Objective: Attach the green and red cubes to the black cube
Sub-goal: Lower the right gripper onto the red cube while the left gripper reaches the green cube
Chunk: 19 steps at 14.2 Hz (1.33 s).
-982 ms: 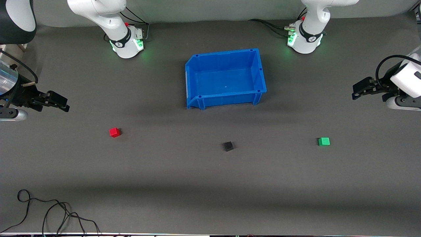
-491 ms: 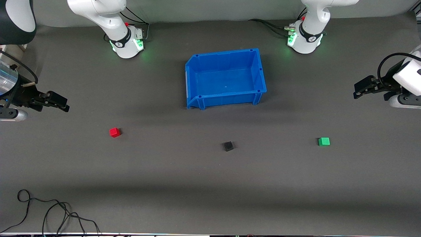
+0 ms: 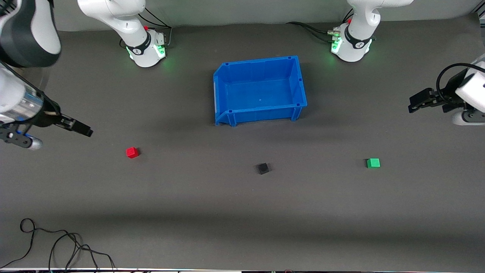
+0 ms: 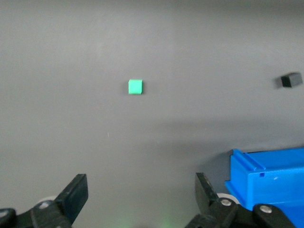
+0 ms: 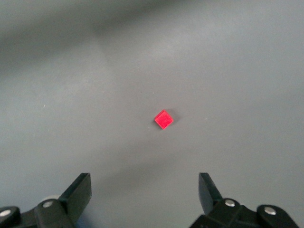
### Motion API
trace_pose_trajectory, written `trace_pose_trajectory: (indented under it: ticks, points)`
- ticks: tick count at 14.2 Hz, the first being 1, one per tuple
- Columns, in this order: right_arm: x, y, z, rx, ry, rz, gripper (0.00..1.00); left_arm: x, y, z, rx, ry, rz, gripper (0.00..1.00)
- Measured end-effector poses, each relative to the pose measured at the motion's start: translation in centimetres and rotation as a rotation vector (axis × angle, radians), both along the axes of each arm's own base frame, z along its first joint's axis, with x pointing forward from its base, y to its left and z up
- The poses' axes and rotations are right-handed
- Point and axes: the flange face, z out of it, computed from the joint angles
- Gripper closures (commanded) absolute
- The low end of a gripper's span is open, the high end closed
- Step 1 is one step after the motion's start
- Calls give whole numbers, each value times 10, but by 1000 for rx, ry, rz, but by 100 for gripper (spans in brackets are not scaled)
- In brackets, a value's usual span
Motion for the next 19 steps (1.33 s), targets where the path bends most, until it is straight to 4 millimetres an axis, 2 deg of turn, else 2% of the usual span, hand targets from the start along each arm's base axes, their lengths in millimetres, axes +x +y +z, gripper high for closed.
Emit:
trace_pose_trajectory:
  ticks: [3,7,9,10,12,14,16,18,19]
  points:
    - [-5,-3,-46,-4,27,-149,1,-2,11,-3,17,30,221,0]
    - [-11,-4,-112,-43,106,-507,6,-1,24,-9,15,67,631,0]
    - [-4,-5,-144,-70,132,-672,5,1,30,-14,-12,108,866,0]
    - [-1,-5,-160,-82,140,-738,1,2,36,-17,-32,134,971,0]
    - [4,-6,-197,-106,166,-802,1,6,53,-27,-63,188,1116,0]
    - [9,-7,-237,-115,172,-824,1,12,66,-45,-92,237,1189,0]
    - [10,-8,-266,-122,182,-832,1,19,78,-73,-136,273,1244,0]
    - [11,-12,-281,-126,186,-845,2,22,93,-109,-175,289,1306,0]
    - [10,-15,-285,-128,190,-858,10,22,100,-127,-184,299,1328,0]
